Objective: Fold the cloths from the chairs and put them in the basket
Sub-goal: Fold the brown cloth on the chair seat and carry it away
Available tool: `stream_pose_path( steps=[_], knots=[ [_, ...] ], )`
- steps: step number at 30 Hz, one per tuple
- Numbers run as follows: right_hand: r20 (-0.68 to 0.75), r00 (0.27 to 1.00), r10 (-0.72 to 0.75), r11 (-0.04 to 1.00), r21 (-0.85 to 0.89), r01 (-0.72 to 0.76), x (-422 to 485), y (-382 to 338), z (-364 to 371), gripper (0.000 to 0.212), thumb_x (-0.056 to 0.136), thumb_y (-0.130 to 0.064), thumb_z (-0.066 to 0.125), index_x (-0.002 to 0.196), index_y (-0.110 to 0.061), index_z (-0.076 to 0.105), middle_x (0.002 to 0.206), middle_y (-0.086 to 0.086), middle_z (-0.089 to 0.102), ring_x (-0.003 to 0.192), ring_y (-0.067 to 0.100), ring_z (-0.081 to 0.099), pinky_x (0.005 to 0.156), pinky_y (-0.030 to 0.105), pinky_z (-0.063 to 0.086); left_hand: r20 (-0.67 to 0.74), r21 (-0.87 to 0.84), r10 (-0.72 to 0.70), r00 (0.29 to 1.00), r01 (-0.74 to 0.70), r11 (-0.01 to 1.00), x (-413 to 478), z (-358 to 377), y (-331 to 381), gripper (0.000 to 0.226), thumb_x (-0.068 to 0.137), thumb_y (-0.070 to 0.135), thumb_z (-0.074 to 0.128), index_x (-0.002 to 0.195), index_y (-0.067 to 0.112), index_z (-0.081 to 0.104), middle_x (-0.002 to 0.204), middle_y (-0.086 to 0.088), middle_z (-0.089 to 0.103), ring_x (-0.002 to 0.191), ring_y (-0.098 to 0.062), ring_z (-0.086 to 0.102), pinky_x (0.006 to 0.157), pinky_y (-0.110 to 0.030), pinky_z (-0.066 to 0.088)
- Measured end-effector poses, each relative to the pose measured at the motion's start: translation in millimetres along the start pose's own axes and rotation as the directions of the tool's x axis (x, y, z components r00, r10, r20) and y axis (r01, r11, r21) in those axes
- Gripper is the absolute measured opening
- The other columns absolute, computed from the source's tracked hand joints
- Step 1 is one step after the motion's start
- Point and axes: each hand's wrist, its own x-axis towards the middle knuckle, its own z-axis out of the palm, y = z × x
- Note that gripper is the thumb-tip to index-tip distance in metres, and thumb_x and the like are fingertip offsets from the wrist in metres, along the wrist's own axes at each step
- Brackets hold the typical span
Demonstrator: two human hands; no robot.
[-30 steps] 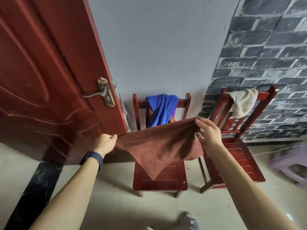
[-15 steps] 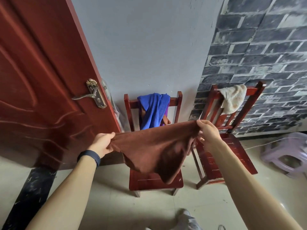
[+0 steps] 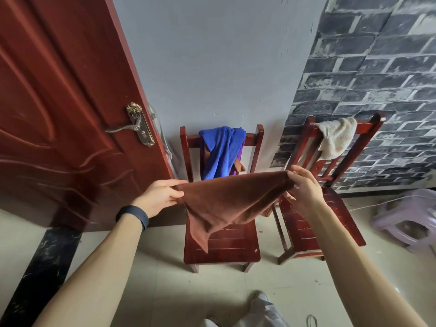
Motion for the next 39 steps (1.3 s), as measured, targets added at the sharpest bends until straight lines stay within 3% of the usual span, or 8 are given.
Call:
stream_pose_path(
  steps=[5, 10, 13, 17, 21, 25, 33, 39],
  knots=[
    [-0.025, 0.988, -0.153, 0.948, -0.287, 0.14, 4, 6, -7, 0.012, 0.096, -0.015, 0.066, 0.103, -0.021, 0.075, 0.11, 0.008, 0.07, 0.106, 0.023, 0.067, 0.076, 0.029, 0.056, -0.276, 0.198, 0.143, 0.95, -0.089, 0.976, 7, -8, -7, 0.045, 0.084, -0.015, 0.05, 0.118, 0.005, 0.072, 0.096, -0.014, 0.07, 0.088, -0.023, 0.062, 0.086, -0.029, 0.049],
    [0.027, 0.943, -0.333, 0.837, -0.452, 0.309, 5, 7, 1, 0.018, 0.098, -0.017, 0.064, 0.101, -0.032, 0.074, 0.101, -0.008, 0.07, 0.098, 0.007, 0.065, 0.086, 0.023, 0.054, -0.269, -0.172, 0.142, 0.953, -0.193, 0.966, 8, -13, -10, 0.042, 0.096, -0.01, 0.044, 0.134, 0.0, 0.057, 0.102, 0.009, 0.063, 0.11, -0.016, 0.055, 0.093, -0.014, 0.043],
    [0.102, 0.93, -0.353, 0.782, -0.514, 0.353, 6, 5, 6, 0.023, 0.097, -0.014, 0.065, 0.116, -0.025, 0.071, 0.102, -0.011, 0.068, 0.098, 0.008, 0.065, 0.084, 0.017, 0.051, -0.153, -0.441, 0.01, 0.988, -0.077, 0.894, 10, -10, -8, 0.042, 0.094, 0.0, 0.048, 0.116, 0.028, 0.071, 0.114, 0.0, 0.067, 0.112, -0.015, 0.06, 0.102, -0.031, 0.038],
    [0.147, 0.893, -0.425, 0.607, -0.687, 0.401, 8, 6, 3, 0.033, 0.094, -0.013, 0.069, 0.125, -0.025, 0.067, 0.106, -0.006, 0.069, 0.089, 0.005, 0.065, 0.075, 0.02, 0.057, -0.286, 0.111, 0.167, 0.944, -0.14, 0.984, 16, -22, -9, 0.041, 0.079, 0.009, 0.077, 0.117, 0.022, 0.074, 0.11, -0.005, 0.072, 0.108, -0.017, 0.065, 0.092, -0.025, 0.041],
    [0.217, 0.866, -0.451, 0.404, -0.816, 0.414, 9, 30, -16, 0.034, 0.096, -0.012, 0.065, 0.13, -0.015, 0.066, 0.115, 0.004, 0.071, 0.099, 0.021, 0.068, 0.091, 0.036, 0.058, -0.313, 0.444, 0.276, 0.909, -0.117, 0.888, 8, -20, -30, 0.033, 0.076, 0.019, 0.083, 0.108, 0.025, 0.077, 0.101, -0.004, 0.077, 0.095, -0.008, 0.068, 0.08, -0.013, 0.043],
    [0.277, 0.864, -0.421, 0.233, -0.887, 0.399, 5, 79, -52, 0.023, 0.095, -0.013, 0.065, 0.117, -0.017, 0.072, 0.103, 0.005, 0.074, 0.095, 0.028, 0.067, 0.086, 0.037, 0.053, -0.286, 0.693, 0.373, 0.883, -0.078, 0.716, 6, 3, -78, 0.024, 0.087, 0.021, 0.072, 0.111, 0.023, 0.077, 0.107, -0.006, 0.076, 0.103, -0.02, 0.07, 0.082, -0.022, 0.049],
    [0.287, 0.943, -0.171, 0.17, -0.934, 0.315, -8, 171, -120, 0.014, 0.085, -0.01, 0.078, 0.098, -0.016, 0.079, 0.09, 0.008, 0.074, 0.078, 0.028, 0.069, 0.074, 0.038, 0.054, -0.165, 0.928, 0.362, 0.917, 0.021, 0.371, -2, 11, -168, 0.017, 0.09, 0.025, 0.065, 0.102, 0.031, 0.076, 0.09, -0.004, 0.075, 0.085, -0.032, 0.067, 0.067, -0.033, 0.05],
    [0.201, 0.972, -0.122, 0.221, -0.949, 0.224, 40, 178, -100, 0.013, 0.089, -0.013, 0.071, 0.099, -0.018, 0.078, 0.082, -0.003, 0.061, 0.077, 0.026, 0.065, 0.074, 0.029, 0.043, -0.28, 0.898, 0.25, 0.927, 0.16, 0.411, 37, 20, -165, 0.014, 0.095, 0.035, 0.057, 0.103, 0.034, 0.068, 0.096, 0.0, 0.073, 0.086, -0.031, 0.066, 0.062, -0.028, 0.042]
  ],
)
